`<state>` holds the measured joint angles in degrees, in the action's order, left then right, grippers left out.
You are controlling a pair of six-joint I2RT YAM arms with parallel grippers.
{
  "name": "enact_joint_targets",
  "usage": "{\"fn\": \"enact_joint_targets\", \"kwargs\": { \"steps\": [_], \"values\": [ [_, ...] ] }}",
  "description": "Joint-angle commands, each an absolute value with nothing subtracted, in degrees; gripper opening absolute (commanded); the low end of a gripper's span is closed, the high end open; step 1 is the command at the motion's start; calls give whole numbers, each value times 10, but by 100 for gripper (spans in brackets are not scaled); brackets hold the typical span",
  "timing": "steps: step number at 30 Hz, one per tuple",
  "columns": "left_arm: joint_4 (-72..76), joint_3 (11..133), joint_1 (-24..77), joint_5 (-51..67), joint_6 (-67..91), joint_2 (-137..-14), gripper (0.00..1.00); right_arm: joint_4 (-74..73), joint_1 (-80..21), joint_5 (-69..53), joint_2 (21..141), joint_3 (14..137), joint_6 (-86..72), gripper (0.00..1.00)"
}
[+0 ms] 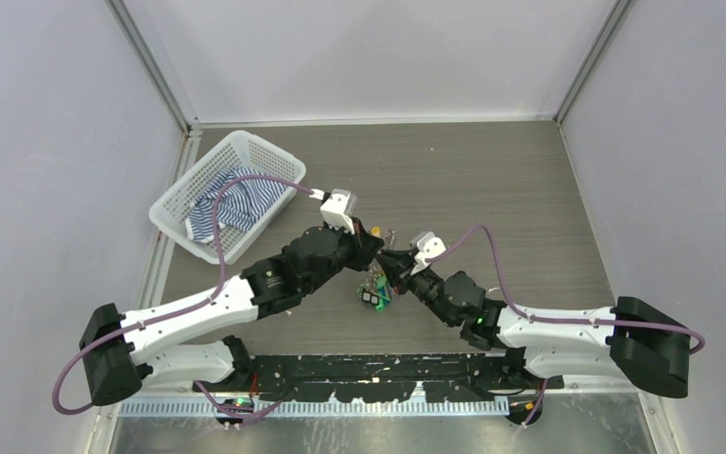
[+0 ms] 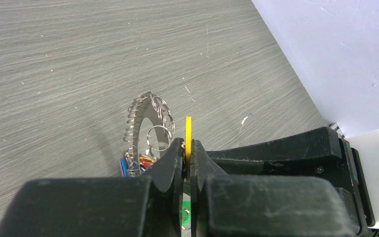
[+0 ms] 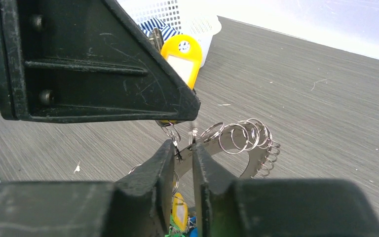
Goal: Remove the keys from the keyring
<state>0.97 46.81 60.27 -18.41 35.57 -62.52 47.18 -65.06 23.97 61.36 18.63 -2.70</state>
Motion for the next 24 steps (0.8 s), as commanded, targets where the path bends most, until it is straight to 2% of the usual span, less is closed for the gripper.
{"fn": "enact_joint_targets", "kwargs": {
  "steps": [1, 6, 24],
  "values": [
    [66, 501, 606, -195, 361, -622, 1, 505, -653, 245, 599, 185, -8, 21],
    [65, 499, 606, -208, 360, -618, 1, 498, -654, 236, 598, 185, -6, 2],
    [9, 479, 605, -336, 409, -600, 1, 464, -653, 237, 569, 181, -3, 1]
  ]
}}
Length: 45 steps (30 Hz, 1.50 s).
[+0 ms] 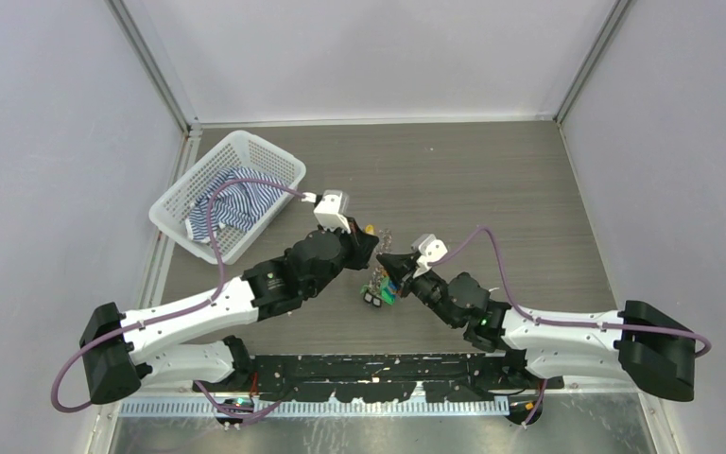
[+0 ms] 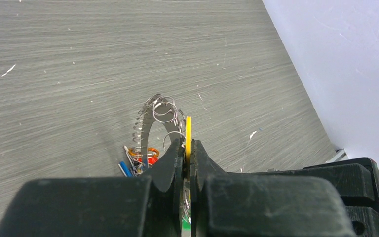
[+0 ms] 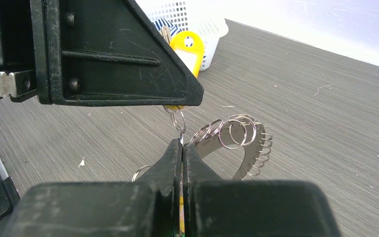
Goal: Remove the keys from the keyring
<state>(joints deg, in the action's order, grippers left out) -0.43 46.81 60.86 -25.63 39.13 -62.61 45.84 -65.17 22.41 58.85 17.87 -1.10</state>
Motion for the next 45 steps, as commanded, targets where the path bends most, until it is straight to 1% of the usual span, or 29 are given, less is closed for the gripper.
{"fn": "enact_joint_targets", "kwargs": {
  "steps": [1, 18, 30, 45],
  "values": [
    [7, 479, 605, -341, 412, -601, 1, 460, -653, 238, 567, 181, -3, 1],
    [-37, 482, 584, -359, 465, -635, 1, 429, -653, 232, 540, 188, 18, 1],
    [-30, 473, 564, -332, 497, -664, 1, 412, -653, 236, 526, 194, 32, 1],
    [-21, 470, 564, -296, 495, -696, 0, 411, -653, 238, 527, 202, 49, 1]
  ]
}}
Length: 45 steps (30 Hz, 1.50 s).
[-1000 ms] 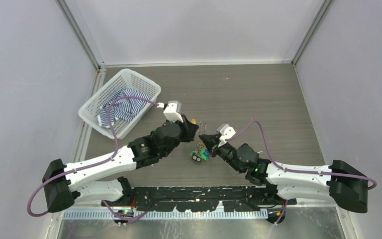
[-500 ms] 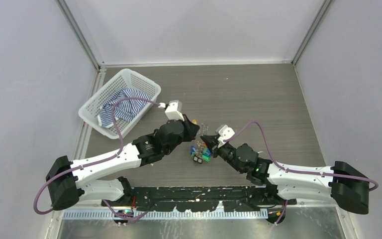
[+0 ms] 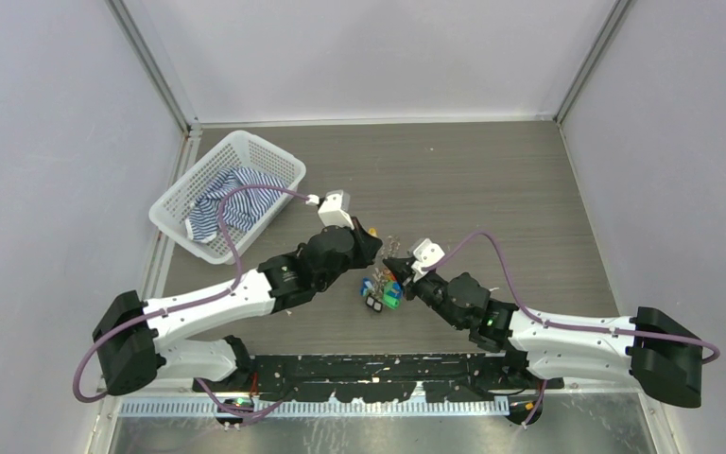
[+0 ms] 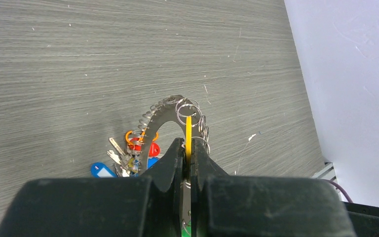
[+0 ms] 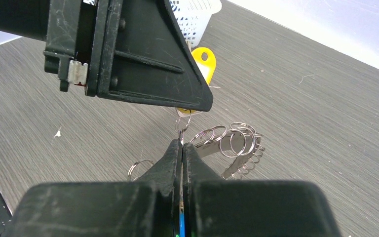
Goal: Remove the keys from the keyring
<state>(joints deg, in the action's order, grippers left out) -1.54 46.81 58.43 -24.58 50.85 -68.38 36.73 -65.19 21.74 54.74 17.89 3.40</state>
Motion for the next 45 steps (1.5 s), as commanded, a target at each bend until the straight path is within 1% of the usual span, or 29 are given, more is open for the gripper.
{"fn": "enact_joint_targets", "kwargs": {
  "steps": [1, 38, 45],
  "values": [
    [-21, 470, 564, -295, 497, -698, 1, 412, -654, 239, 527, 203, 50, 1],
    [-2, 454, 564, -242, 514, -740, 0, 420, -653, 247, 538, 218, 60, 1],
    [-3, 454, 564, -249, 511, -735, 0, 412, -654, 247, 535, 218, 58, 1]
  ]
}}
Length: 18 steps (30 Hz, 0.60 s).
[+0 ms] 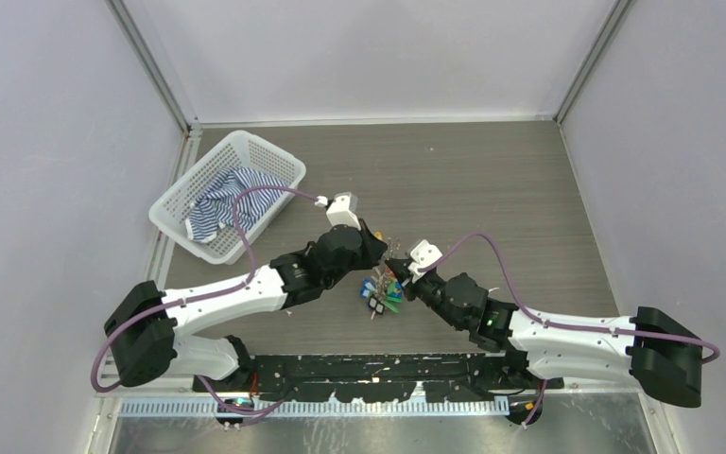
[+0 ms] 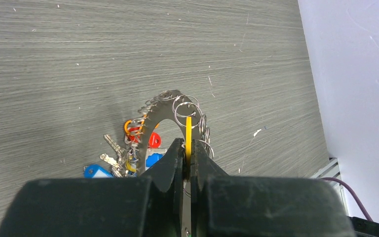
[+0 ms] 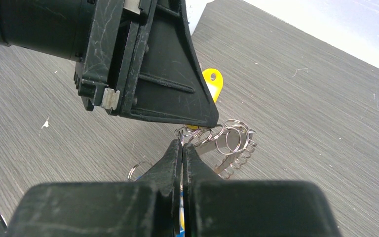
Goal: Remove the keys from the keyring
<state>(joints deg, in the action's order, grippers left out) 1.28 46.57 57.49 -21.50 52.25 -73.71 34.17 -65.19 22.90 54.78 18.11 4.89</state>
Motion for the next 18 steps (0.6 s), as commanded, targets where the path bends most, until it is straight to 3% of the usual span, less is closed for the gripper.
{"fn": "enact_joint_targets", "kwargs": {
  "steps": [1, 18],
  "values": [
    [-2, 452, 564, -254, 511, -730, 0, 408, -654, 246, 534, 217, 55, 1],
    [44, 425, 565, -309, 448, -633, 0, 339, -653, 237, 525, 213, 32, 1]
  ]
}}
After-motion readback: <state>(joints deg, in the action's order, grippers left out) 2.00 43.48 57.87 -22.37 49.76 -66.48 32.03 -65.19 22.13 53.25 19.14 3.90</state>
